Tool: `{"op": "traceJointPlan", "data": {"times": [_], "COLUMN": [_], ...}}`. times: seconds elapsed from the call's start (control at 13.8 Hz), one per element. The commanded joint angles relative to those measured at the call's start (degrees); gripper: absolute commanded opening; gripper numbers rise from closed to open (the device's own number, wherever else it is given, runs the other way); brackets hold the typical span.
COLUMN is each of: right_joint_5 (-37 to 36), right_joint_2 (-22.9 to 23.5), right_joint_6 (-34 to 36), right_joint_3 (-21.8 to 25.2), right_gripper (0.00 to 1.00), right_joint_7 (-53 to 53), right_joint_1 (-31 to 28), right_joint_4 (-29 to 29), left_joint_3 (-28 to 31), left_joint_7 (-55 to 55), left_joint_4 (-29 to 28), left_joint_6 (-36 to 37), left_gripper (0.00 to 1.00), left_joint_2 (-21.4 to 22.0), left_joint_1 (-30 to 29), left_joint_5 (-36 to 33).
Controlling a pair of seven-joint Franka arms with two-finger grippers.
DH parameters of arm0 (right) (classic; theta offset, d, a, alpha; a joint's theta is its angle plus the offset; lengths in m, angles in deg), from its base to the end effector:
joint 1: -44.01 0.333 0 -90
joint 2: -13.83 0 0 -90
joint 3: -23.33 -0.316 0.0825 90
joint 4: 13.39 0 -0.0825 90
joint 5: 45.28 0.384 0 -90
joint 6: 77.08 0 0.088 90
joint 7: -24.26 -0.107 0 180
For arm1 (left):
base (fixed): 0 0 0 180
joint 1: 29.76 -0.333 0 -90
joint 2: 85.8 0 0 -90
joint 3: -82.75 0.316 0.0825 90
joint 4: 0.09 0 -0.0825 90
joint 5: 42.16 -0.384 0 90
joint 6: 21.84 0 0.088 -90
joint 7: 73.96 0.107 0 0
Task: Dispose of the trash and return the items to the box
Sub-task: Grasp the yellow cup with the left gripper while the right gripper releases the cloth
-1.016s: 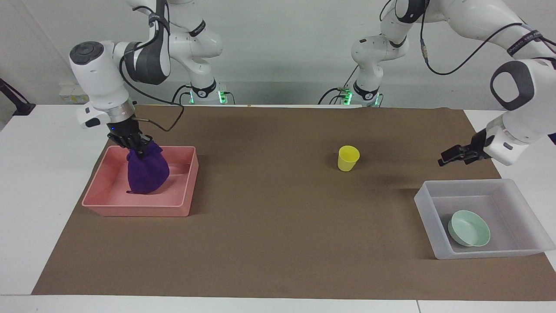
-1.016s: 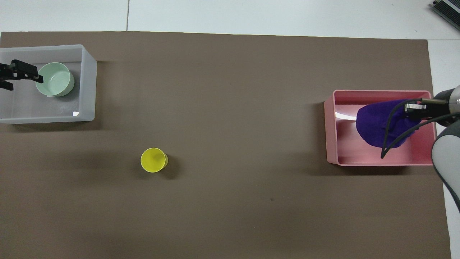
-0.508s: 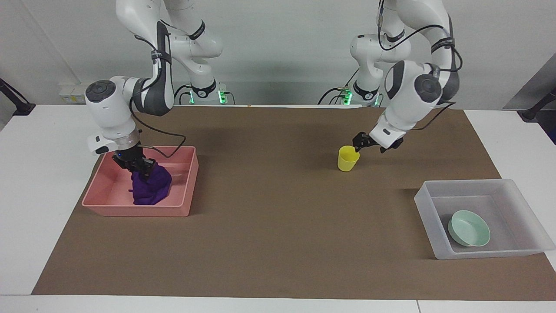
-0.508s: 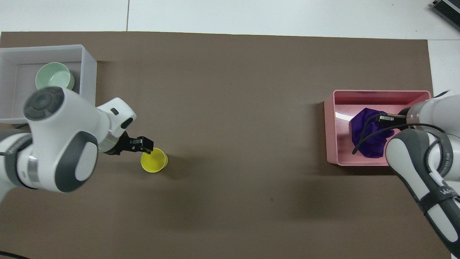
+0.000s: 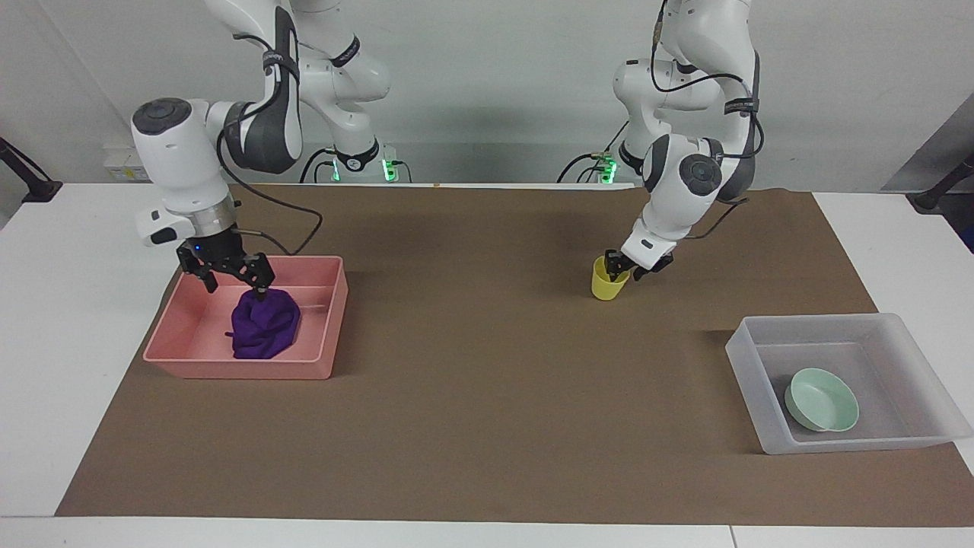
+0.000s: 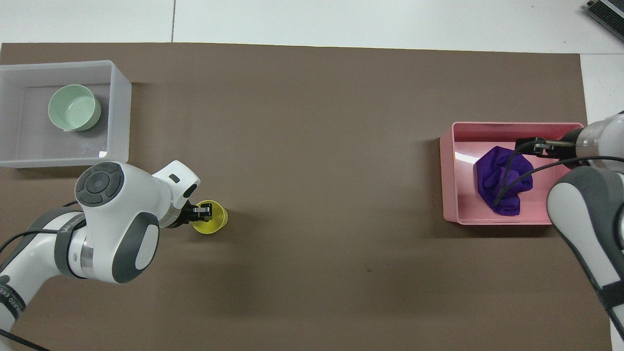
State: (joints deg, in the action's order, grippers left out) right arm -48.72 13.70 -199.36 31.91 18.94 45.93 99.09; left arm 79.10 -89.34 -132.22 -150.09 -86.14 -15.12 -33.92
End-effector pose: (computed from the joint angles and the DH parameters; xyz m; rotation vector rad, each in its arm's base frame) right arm 0.5693 -0.0692 0.4893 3.0624 -0.2786 0.2661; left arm 0.4767 -0.1620 0.3371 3.0530 0.0649 -0.1563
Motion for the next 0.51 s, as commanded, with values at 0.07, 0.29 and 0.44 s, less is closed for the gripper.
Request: {"op": "traceJointPlan", "data": {"times": [0.07, 0.29, 0.44], "right_joint_5": [0.10, 1.15, 5.88], "right_joint_2": [-1.28, -0.40, -0.49], "right_joint_6": [14.57, 27.23, 32.27], "right_joint_3": [-0.31, -0.31, -0.14], "right_gripper": [1.00, 1.00, 1.00], "right_joint_7": [1.80, 2.23, 3.47], "right_joint_1": [-0.16, -0.34, -0.77], "right_joint_4": [-9.80, -19.03, -22.21], "left_joint_3": [0.57, 0.75, 0.75], "left_joint_7": [-1.67, -1.76, -0.71], "left_joint_4": [1.70, 13.09, 22.40], "left_joint_6": [1.94, 16.14, 25.38], "left_gripper": [0.00, 0.00, 0.00], "left_joint_2": [1.39, 1.13, 0.17], "left_joint_1": [-0.39, -5.03, -9.51], "left_joint_5": [0.64, 0.64, 0.12]}}
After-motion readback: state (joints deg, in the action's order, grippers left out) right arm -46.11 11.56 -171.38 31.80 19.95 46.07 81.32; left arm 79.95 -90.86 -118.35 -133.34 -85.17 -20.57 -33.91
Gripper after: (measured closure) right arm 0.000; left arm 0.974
